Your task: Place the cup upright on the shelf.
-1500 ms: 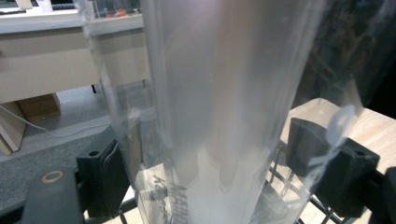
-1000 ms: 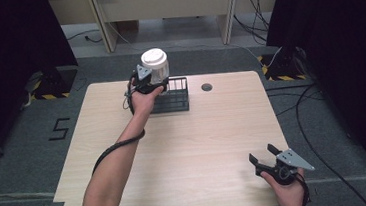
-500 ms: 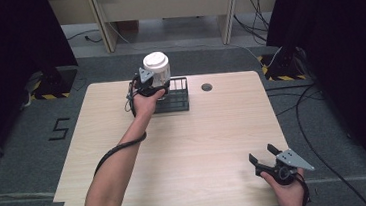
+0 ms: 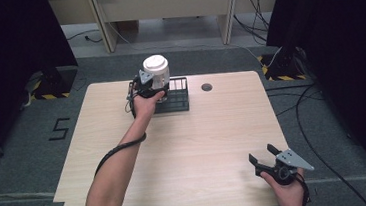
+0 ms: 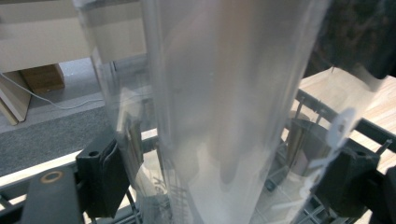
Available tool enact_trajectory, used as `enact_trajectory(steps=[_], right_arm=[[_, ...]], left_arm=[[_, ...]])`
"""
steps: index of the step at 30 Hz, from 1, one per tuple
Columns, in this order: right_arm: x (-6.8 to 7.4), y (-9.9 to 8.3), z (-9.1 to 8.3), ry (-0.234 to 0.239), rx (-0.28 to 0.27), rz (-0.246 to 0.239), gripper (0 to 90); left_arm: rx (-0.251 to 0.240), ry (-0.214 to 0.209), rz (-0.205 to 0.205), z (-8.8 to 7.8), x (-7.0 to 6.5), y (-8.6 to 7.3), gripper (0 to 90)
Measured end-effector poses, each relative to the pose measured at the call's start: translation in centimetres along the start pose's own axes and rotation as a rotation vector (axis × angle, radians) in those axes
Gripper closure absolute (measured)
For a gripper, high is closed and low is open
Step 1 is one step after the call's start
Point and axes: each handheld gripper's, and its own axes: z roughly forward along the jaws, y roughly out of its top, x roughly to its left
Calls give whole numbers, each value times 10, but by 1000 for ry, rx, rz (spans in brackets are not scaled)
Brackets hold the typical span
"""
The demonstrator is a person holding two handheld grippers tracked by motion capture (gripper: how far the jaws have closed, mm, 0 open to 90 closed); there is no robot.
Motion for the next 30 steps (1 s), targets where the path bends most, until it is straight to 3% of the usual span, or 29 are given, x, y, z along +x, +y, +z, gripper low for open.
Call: enact_trajectory(steps=[10, 16, 21, 24, 26, 30], right_arm=[[0, 0, 0, 2, 0, -1, 177], [1, 0, 0, 3, 5, -4, 178], [1, 0, 0, 3, 5, -4, 178], [1, 0, 0, 3, 4, -5, 179], [1, 0, 0, 3, 5, -5, 179], [2, 0, 0, 3, 5, -7, 179]], left_arm=[[10, -2, 6, 1, -1, -3, 172], [23, -6, 47, 0, -2, -4, 171], [12, -5, 58, 0, -3, -5, 170], [10, -2, 58, 0, -3, -5, 165], [-6, -6, 21, -2, -1, -5, 148], [-9, -7, 30, -5, 1, -5, 144]])
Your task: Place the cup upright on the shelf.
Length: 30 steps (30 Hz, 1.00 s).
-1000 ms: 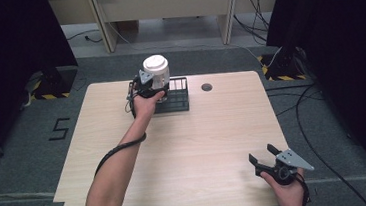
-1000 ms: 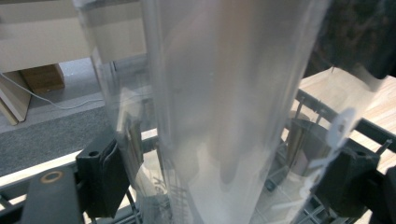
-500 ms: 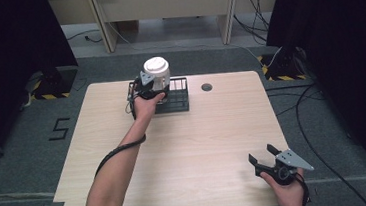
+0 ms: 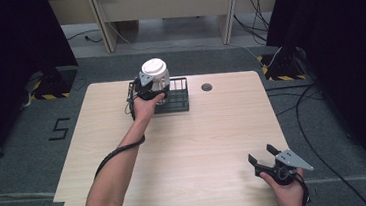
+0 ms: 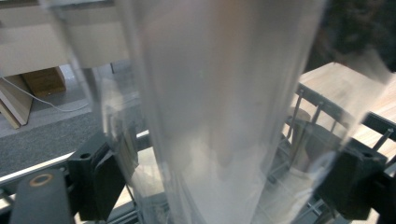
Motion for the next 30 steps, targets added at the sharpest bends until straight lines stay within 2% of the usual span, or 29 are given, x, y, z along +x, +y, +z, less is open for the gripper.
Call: enact_trajectory(steps=[2, 6, 17, 30], right_arm=[[1, 0, 0, 1, 3, -1, 180], [1, 0, 0, 1, 6, -4, 180], [2, 0, 1, 3, 9, -4, 180], [3, 0, 1, 3, 11, -9, 180]], left_arm=[[-5, -2, 23, -4, 0, 0, 143], [-11, -4, 19, -6, 1, 0, 142], [-21, -3, 52, -16, -1, -4, 142], [-24, -10, 55, -33, 1, -5, 143]])
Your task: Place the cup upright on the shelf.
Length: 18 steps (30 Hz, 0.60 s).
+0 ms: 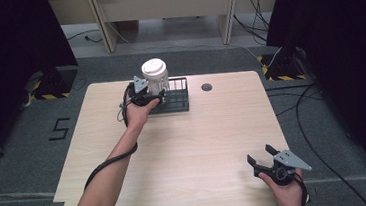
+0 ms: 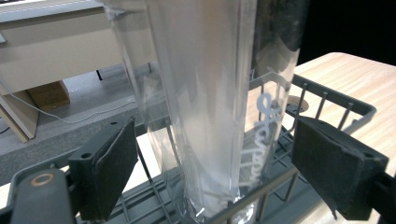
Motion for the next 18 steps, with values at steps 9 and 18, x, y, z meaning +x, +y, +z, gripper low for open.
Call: enact_trajectory(steps=[9, 18], right_arm=[[0, 0, 0, 0, 1, 3, 181], [0, 0, 0, -3, 0, -2, 181]], left_arm=[[-3, -20, 14, -16, -2, -4, 143], [-7, -43, 27, -34, -4, -11, 143]])
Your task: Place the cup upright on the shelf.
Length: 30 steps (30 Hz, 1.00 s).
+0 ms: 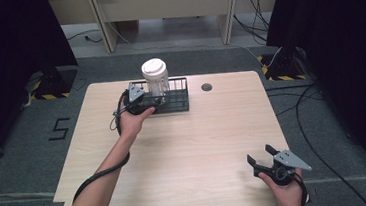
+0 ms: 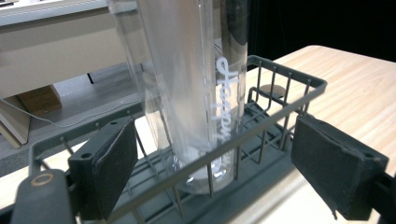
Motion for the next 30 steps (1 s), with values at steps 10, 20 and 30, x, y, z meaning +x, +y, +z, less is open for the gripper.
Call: enact_trajectory(steps=[10, 20, 30], right_arm=[[0, 0, 0, -3, 1, -5, 181], [1, 0, 0, -5, 2, -7, 181], [1, 0, 0, -4, 2, -6, 180]], left_arm=[[20, -19, 9, -20, -3, -9, 143], [20, -31, 19, -38, -4, -17, 143], [14, -48, 10, -60, -9, -28, 144]])
